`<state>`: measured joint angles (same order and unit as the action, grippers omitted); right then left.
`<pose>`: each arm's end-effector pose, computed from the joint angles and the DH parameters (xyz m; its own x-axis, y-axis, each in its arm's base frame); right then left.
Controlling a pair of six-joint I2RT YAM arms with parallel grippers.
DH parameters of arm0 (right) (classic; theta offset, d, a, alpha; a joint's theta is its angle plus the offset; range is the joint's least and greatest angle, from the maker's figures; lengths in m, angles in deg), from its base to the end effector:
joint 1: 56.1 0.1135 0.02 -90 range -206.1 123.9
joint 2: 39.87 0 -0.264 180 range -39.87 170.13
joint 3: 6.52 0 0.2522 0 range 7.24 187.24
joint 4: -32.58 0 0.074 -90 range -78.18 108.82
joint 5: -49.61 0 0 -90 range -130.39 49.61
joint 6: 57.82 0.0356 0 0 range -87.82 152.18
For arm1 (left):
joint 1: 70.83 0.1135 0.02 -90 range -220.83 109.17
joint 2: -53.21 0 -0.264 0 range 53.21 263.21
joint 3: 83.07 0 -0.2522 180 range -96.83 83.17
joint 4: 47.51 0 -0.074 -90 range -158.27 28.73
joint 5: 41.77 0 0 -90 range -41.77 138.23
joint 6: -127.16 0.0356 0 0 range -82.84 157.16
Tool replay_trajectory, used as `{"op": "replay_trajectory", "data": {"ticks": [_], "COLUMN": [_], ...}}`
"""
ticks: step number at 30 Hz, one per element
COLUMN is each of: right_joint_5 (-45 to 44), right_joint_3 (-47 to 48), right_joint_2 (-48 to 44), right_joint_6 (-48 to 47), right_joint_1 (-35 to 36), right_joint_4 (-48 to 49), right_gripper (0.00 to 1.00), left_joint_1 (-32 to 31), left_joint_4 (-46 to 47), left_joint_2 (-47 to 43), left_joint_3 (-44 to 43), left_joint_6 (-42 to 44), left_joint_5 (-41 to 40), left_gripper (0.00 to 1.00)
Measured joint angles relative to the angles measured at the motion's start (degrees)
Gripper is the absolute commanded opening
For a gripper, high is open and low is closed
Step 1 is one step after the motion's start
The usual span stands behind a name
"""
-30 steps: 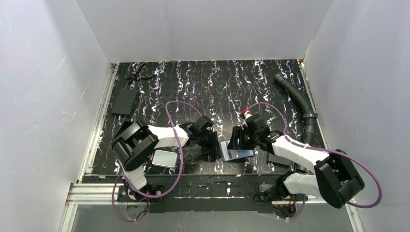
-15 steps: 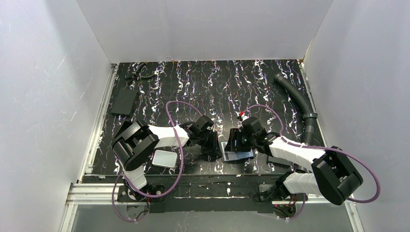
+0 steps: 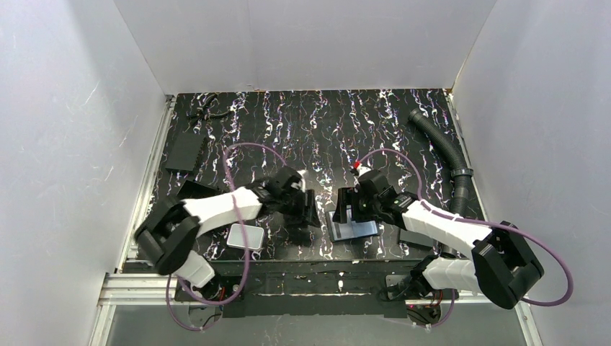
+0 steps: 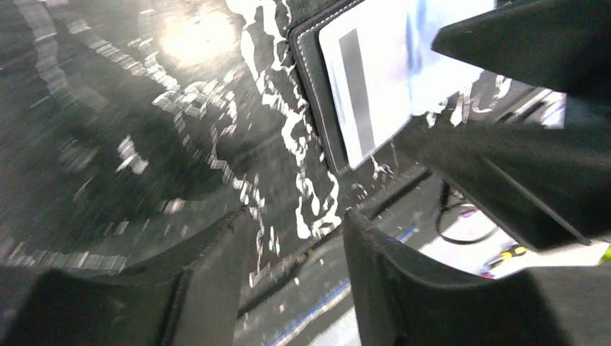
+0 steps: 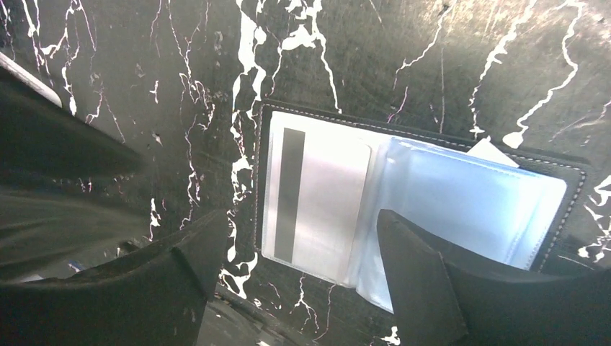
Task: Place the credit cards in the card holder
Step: Turn over the card slot in the card holder, then pick up the credit card from the storage box.
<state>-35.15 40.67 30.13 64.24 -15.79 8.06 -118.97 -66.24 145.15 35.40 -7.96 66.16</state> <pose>0.1781 0.1554 0.1833 -0.8422 -0.0213 -0.5388 -0.2884 0.8621 0.4167 0.2034 -0.2434 0.1681 -0.9535 0.0539 -0.2966 0.2372 0.7413 -0.6279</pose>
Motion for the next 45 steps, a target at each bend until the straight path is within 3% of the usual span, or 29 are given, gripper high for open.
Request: {"op": "replay_trajectory", "data": {"ticks": [5,9,13,18,25,34,45], "right_joint_5": [-0.52,0.59,2.56,3.96,6.64,12.07,12.87], "right_joint_3": [0.52,-1.6,-3.26,-1.14,4.9,5.9,6.56], "right_joint_2": [-0.7,-1.46,-0.42,3.78,8.17,9.64,9.53], "right_joint_6": [-2.12,-2.43,-2.03,-2.19,-5.31,-8.26,-9.75], "right_joint_1": [-0.02,0.0,0.0,0.13,-0.96,-2.19,1.29], "right_joint_4": [-1.75,-0.57,2.8,7.02,9.55,10.78,10.51], "right_gripper": [0.87,0.87,0.87,0.91,0.92,0.92,0.92], "left_joint_1": [9.07,16.65,24.59,34.27,43.6,45.62,46.18], "left_joint_4": [-12.52,-27.54,-41.11,-49.9,-51.47,-49.09,-44.7], "left_joint_2": [-19.5,-32.61,-38.03,-34.58,-30.45,-21.64,-10.47], "left_joint_3": [0.63,-3.82,-10.01,-14.16,-12.2,-11.85,-9.73], "left_joint_6": [5.68,13.03,19.76,26.58,38.95,47.69,49.59], "left_joint_5": [0.52,-1.7,-7.08,-12.09,-20.44,-16.81,-13.9], "left_gripper": [0.77,0.95,0.98,0.98,0.98,0.98,0.96]}}
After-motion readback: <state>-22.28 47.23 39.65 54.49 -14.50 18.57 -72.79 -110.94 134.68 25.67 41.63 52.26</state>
